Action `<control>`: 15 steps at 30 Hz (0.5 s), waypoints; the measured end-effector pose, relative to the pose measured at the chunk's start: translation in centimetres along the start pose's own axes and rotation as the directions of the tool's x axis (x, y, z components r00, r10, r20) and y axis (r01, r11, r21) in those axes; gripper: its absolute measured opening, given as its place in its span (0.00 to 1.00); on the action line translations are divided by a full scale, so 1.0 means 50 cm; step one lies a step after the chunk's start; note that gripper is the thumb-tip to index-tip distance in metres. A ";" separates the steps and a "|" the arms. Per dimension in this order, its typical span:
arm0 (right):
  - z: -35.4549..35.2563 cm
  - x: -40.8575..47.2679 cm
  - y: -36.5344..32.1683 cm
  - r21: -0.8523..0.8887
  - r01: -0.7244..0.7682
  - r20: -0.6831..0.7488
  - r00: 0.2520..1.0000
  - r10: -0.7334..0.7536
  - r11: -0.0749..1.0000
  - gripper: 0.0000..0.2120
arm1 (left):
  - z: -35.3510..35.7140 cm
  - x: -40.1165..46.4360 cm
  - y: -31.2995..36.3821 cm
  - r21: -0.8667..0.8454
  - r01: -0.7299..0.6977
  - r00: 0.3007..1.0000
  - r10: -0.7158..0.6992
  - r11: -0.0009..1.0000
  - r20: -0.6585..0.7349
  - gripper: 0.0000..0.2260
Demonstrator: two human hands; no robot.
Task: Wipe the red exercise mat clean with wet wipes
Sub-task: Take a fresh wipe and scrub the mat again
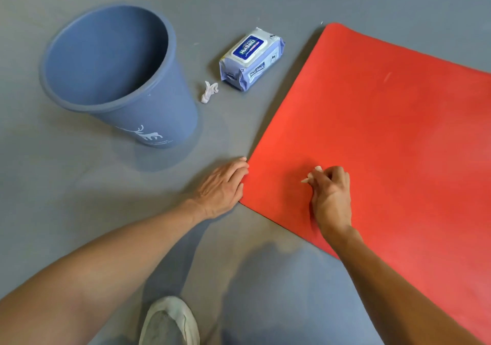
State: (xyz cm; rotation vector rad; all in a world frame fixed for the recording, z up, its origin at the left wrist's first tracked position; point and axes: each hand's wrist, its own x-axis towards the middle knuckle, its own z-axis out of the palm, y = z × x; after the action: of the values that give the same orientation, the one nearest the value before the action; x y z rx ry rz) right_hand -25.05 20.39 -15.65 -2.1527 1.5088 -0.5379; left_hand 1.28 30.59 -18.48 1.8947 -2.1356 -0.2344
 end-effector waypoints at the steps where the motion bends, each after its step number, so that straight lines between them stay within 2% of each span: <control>1: 0.010 0.013 0.000 0.031 -0.045 -0.046 0.998 0.046 0.999 0.10 | 0.002 -0.001 0.002 0.000 0.006 1.000 -0.006 1.000 -0.008 0.18; 3: 0.039 0.023 -0.038 0.086 -0.121 -0.108 0.986 0.130 0.989 0.09 | 0.000 0.002 0.007 -0.014 0.020 1.000 -0.020 1.000 -0.010 0.17; 4: 0.062 0.019 -0.066 0.116 -0.104 -0.106 0.987 0.117 0.988 0.08 | -0.003 0.003 0.010 -0.021 0.029 1.000 -0.029 0.999 0.000 0.17; 5: 0.088 0.007 -0.095 0.148 -0.041 -0.083 0.995 0.054 0.988 0.07 | -0.006 0.002 0.012 -0.032 0.042 0.999 -0.041 0.999 0.014 0.18; 7: 0.124 -0.033 -0.154 0.187 0.117 0.053 0.990 -0.129 0.975 0.07 | -0.011 0.002 0.014 -0.072 0.075 0.996 -0.072 0.995 0.043 0.18; 9: 0.132 -0.059 -0.159 0.136 0.391 0.147 0.901 -0.408 0.911 0.07 | -0.013 0.003 0.010 -0.096 0.099 0.994 -0.094 0.990 0.058 0.19; 10: 0.124 -0.047 -0.145 0.137 0.488 0.176 0.845 -0.506 0.862 0.07 | -0.014 0.003 0.008 -0.094 0.096 0.994 -0.091 0.991 0.058 0.19; 11: 0.108 -0.026 -0.122 0.137 0.525 0.194 0.817 -0.543 0.840 0.07 | -0.015 0.004 0.008 -0.090 0.085 0.995 -0.080 0.992 0.059 0.19; 13: 0.072 0.030 -0.068 0.045 0.487 0.167 0.857 -0.487 0.872 0.05 | -0.018 0.004 0.009 -0.083 0.056 0.997 -0.051 0.995 0.060 0.17; 15: 0.046 0.092 -0.015 -0.114 0.361 0.025 0.933 -0.360 0.926 0.05 | -0.019 0.004 0.011 -0.079 0.042 0.998 -0.038 0.996 0.047 0.17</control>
State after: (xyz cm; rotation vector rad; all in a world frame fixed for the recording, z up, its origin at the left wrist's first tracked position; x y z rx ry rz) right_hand -21.71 16.59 -16.85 -2.5411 1.1680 -0.5765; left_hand 1.05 30.52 -17.41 1.9058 -2.0862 -0.3691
